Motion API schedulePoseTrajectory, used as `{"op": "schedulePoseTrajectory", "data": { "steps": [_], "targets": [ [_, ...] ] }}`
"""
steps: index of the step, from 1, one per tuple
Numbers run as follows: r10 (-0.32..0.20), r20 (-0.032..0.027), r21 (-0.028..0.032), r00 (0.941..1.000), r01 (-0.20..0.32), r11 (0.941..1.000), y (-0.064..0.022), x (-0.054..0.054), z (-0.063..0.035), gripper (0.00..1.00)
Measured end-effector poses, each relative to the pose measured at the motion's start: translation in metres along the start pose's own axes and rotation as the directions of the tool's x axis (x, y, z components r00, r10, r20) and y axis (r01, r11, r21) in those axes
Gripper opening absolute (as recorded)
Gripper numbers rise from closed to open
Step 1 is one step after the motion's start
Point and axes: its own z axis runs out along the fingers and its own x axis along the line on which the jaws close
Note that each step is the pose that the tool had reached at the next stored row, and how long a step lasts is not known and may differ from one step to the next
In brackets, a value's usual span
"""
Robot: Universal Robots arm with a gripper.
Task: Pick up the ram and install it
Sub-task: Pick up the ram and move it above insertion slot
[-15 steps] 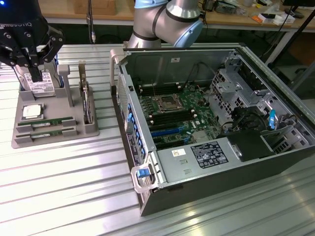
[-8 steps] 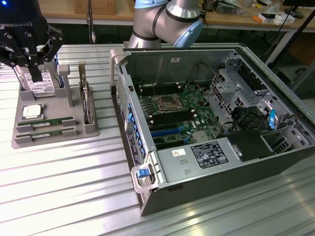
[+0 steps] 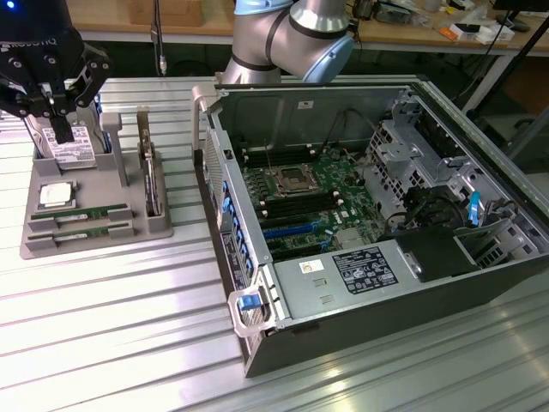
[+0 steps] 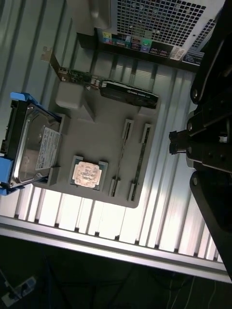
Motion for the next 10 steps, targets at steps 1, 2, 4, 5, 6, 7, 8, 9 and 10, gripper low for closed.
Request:
{"op": "schedulePoseTrajectory", "data": {
  "steps": [1, 2, 4, 5, 6, 7, 8, 9, 10],
  "targets": [
    [-0.006, -0.0003, 0.0, 1.0, 0.006, 1.0, 0.0, 0.0, 0.0, 0.11],
    [-0.013, -0.0006, -0.0001, 0.9999, 0.013, 0.9999, 0.0, 0.0, 0.0, 0.11],
    [-0.02, -0.0009, -0.0002, 0.9998, 0.02, 0.9998, 0.0, 0.0, 0.0, 0.11],
    [-0.025, -0.0012, -0.0002, 0.9997, 0.025, 0.9997, 0.0, 0.0, 0.0, 0.11],
    [-0.031, -0.0013, -0.0003, 0.9995, 0.031, 0.9995, 0.0, 0.0, 0.0, 0.11],
    [-0.041, -0.0018, -0.0004, 0.9992, 0.041, 0.9992, 0.0, 0.0, 0.0, 0.11],
    [-0.047, -0.002, -0.0005, 0.9989, 0.047, 0.9989, 0.0, 0.0, 0.0, 0.11],
    [-0.053, -0.0023, -0.0006, 0.9986, 0.053, 0.9986, 0.0, 0.0, 0.0, 0.11],
    [-0.065, -0.0028, -0.0007, 0.9979, 0.065, 0.9979, 0.0, 0.0, 0.0, 0.11]
  ]
}}
